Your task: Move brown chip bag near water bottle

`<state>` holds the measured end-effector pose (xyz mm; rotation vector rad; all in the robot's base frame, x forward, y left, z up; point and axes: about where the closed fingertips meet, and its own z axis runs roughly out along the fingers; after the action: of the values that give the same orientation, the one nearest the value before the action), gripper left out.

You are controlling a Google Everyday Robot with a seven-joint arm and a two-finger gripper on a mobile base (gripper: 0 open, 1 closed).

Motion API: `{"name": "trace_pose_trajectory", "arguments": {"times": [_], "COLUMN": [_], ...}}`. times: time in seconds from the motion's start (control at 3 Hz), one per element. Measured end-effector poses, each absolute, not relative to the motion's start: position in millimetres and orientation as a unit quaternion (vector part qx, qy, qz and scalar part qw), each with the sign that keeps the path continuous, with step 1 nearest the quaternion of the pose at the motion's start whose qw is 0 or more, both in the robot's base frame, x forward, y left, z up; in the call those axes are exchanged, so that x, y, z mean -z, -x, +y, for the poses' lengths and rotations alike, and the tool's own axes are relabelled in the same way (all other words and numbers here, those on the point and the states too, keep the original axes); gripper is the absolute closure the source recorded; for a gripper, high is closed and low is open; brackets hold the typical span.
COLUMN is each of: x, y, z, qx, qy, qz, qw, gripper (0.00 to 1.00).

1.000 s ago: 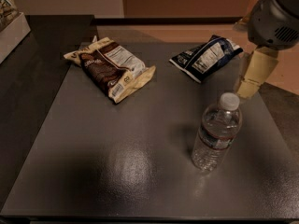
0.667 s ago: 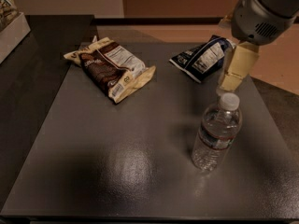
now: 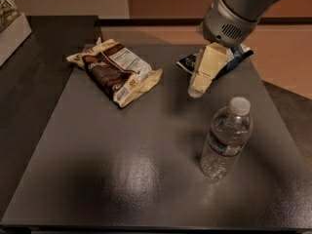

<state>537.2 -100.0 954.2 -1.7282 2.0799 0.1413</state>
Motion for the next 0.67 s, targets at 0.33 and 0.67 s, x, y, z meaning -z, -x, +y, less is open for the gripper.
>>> {"name": "trace_pose_trajectory", "arguments": {"times": [0.33, 0.67], "x": [-937, -918], "y": [-549, -561], "z": [-71, -47], "qx": [-0.077, -0.093], "qy": [0.604, 0.589], "qz": [0.762, 0.771], "qw": [0.218, 0.225], "gripper": [0.0, 0.0]}}
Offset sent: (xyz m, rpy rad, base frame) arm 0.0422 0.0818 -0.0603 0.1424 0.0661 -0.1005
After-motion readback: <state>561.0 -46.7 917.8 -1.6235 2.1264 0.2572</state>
